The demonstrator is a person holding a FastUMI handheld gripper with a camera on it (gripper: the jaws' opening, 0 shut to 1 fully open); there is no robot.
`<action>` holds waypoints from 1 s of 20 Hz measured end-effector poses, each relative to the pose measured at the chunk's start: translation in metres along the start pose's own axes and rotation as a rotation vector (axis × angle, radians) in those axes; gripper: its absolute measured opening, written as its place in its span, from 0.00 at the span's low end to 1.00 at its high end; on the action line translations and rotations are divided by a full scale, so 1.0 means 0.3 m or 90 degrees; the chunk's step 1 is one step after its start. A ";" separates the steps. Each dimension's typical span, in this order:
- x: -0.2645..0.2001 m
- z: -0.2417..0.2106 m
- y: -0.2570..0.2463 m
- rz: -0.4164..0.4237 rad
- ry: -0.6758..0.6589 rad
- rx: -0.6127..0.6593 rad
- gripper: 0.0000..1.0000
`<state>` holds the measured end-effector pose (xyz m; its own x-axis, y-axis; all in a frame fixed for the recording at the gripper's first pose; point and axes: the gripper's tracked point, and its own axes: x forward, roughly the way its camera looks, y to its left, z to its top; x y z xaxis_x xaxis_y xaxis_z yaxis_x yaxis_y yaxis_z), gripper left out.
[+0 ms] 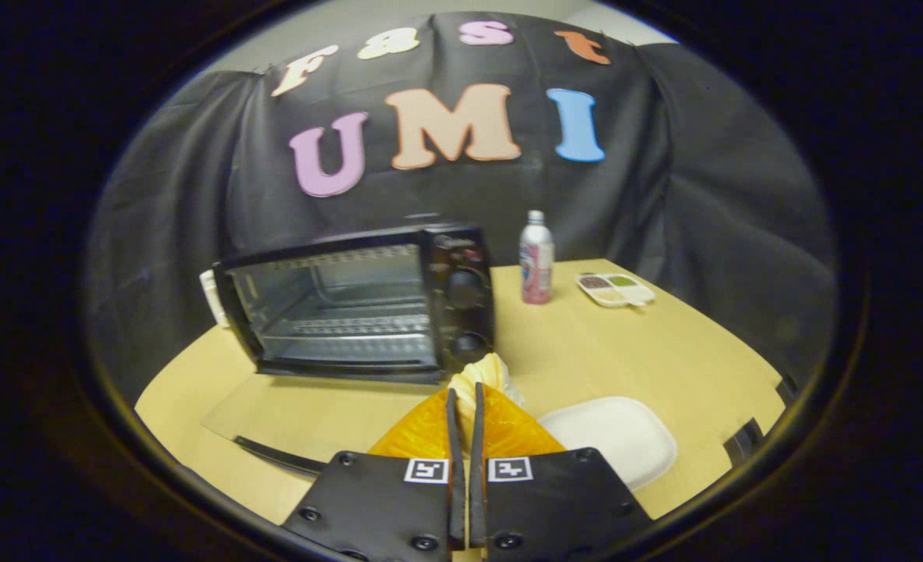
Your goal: Open the toaster oven, put the food inside, and close the toaster oven door.
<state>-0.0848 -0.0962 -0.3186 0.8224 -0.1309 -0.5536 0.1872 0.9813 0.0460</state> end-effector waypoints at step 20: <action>0.482 0.118 0.411 0.031 -0.002 0.189 0.99</action>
<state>0.0763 0.0009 -0.3637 0.8362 -0.0851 -0.5418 0.2953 0.9023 0.3141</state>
